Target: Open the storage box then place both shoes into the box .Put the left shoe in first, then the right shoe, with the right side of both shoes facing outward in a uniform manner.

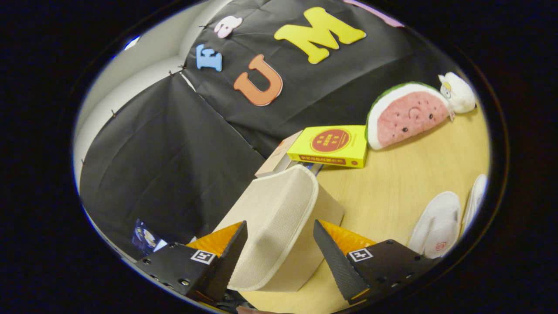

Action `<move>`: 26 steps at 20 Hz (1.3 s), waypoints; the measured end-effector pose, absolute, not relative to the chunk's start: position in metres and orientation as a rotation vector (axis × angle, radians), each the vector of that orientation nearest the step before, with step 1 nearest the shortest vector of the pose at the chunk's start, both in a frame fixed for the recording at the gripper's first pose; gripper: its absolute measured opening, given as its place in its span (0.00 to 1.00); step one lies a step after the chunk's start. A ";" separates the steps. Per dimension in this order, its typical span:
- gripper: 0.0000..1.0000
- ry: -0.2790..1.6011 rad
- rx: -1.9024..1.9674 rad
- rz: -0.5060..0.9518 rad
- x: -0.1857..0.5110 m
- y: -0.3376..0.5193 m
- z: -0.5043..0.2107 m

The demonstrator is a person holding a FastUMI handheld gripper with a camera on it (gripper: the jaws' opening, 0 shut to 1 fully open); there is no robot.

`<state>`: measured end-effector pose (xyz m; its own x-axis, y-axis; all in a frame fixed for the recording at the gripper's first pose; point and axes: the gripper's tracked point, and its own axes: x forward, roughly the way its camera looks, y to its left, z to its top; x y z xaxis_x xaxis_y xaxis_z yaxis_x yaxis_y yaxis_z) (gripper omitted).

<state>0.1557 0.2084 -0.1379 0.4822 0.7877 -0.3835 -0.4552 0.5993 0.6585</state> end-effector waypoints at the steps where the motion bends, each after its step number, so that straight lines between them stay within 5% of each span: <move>1: 0.94 0.777 0.576 0.841 0.155 0.213 -0.140; 7: 0.93 0.940 0.830 0.924 0.160 0.227 -0.153; 11: 0.67 0.945 0.834 0.933 0.160 0.228 -0.146; 20: 0.55 0.943 0.703 0.862 0.156 0.215 -0.152; 22: 0.38 0.935 0.712 0.851 0.154 0.212 -0.144; 26: 0.30 0.906 0.747 0.890 0.149 0.207 -0.121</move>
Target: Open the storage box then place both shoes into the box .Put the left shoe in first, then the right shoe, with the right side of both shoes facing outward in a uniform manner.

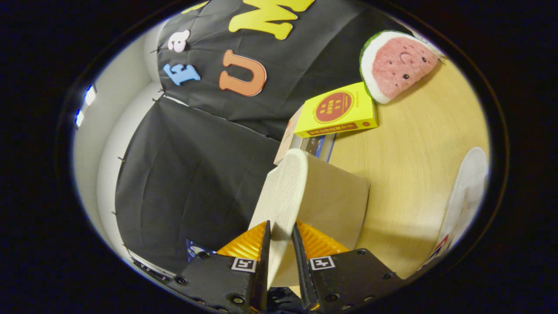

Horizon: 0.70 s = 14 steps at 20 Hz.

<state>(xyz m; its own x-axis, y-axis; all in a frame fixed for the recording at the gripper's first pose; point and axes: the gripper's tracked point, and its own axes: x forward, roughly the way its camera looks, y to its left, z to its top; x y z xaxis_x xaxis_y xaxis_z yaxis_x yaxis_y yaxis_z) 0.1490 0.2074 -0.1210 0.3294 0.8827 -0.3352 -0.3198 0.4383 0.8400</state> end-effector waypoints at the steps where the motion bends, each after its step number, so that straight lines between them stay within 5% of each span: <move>1: 0.19 0.908 0.758 0.872 0.155 0.217 -0.126; 2: 0.08 0.906 0.749 0.867 0.151 0.211 -0.117; 14: 0.11 0.824 0.681 0.924 0.125 0.291 -0.006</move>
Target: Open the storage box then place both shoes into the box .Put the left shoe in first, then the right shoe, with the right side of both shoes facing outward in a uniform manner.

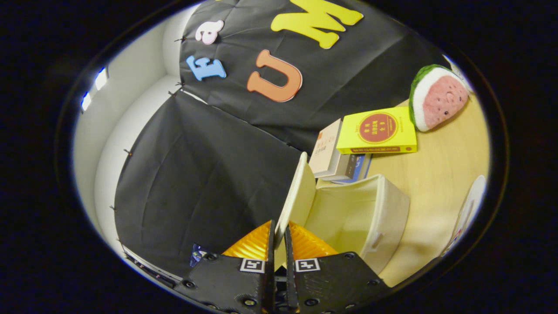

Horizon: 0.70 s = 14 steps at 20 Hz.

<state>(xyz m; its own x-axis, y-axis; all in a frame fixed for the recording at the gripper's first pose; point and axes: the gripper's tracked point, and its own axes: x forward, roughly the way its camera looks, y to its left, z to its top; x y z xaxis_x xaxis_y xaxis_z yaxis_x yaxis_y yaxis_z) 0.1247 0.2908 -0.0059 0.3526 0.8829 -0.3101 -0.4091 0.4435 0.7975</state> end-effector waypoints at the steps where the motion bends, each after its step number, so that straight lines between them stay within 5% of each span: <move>1: 0.11 0.822 0.680 0.926 0.123 0.302 0.002; 14: 0.13 0.837 0.531 0.939 0.097 0.495 0.016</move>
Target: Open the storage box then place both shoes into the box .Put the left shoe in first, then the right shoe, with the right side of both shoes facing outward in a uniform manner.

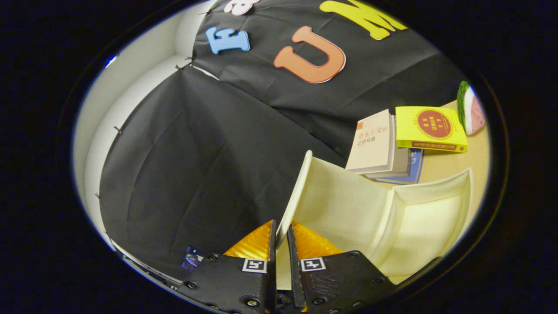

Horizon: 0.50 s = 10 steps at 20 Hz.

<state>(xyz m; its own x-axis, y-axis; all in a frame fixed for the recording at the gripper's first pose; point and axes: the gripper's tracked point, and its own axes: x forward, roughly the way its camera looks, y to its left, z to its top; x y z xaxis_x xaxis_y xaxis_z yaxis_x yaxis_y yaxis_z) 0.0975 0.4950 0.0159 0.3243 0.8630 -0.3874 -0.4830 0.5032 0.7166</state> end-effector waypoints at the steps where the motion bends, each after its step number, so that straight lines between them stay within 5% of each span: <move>1: 0.13 0.843 0.507 0.940 0.095 0.507 0.012; 3: 0.23 0.867 0.461 0.948 0.085 0.530 0.002; 8: 0.75 0.820 0.404 0.919 0.067 0.539 -0.008; 10: 0.83 0.777 0.330 0.909 0.064 0.531 -0.015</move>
